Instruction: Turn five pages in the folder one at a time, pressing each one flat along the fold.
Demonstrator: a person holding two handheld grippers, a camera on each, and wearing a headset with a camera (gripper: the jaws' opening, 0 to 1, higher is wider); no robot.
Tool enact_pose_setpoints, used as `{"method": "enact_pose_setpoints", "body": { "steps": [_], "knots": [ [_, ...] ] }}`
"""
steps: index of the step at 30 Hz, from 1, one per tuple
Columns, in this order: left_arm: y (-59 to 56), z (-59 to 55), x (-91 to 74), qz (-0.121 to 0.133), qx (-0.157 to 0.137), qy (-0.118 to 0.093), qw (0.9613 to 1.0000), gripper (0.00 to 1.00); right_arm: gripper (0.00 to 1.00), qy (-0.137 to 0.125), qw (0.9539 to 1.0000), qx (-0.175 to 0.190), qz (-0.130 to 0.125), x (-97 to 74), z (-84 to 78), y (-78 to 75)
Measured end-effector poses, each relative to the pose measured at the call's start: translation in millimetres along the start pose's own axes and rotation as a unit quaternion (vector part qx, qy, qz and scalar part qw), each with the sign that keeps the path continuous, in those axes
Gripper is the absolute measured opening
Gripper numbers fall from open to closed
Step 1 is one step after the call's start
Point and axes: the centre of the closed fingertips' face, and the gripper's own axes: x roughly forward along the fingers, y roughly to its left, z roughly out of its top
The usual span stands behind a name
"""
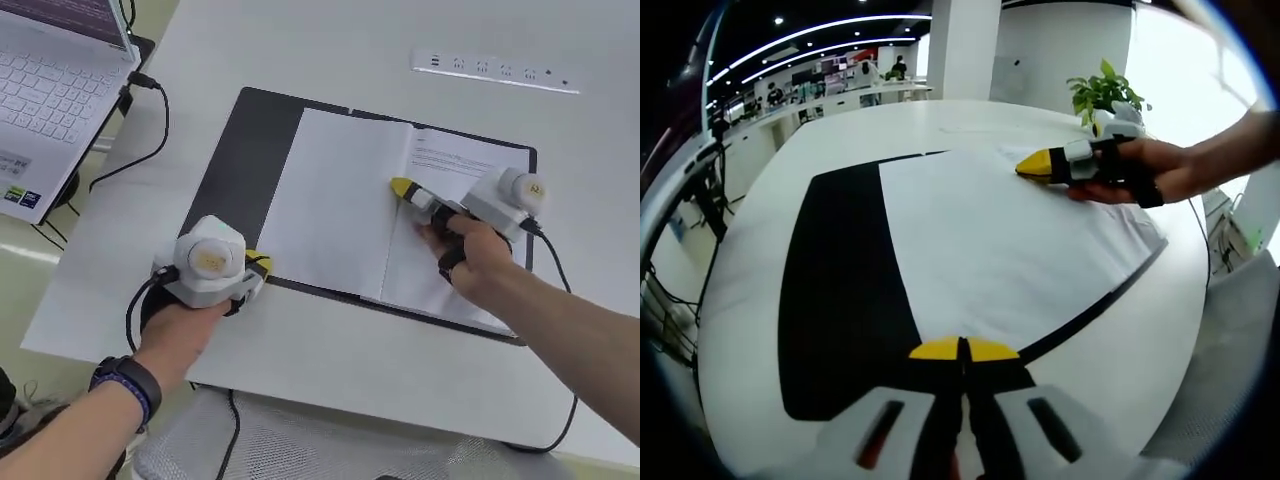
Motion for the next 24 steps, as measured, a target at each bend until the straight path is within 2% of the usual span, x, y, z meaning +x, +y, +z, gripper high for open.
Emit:
{"method": "enact_pose_setpoints", "body": {
  "steps": [5, 10, 24],
  "knots": [
    [0.5, 0.2, 0.8, 0.004, -0.005, 0.000, 1.0000, 0.00, 0.00, -0.008, 0.9999, -0.007, 0.005, 7.7, 8.5, -0.6],
    [0.2, 0.8, 1.0, 0.004, -0.003, 0.000, 1.0000, 0.00, 0.00, -0.027, 0.9995, 0.016, -0.001, 13.6, 19.3, -4.6],
    [-0.4, 0.4, 0.9, 0.006, -0.005, 0.001, 1.0000, 0.00, 0.00, -0.065, 0.9973, 0.033, -0.006, 26.2, 40.5, -9.0]
  ]
}}
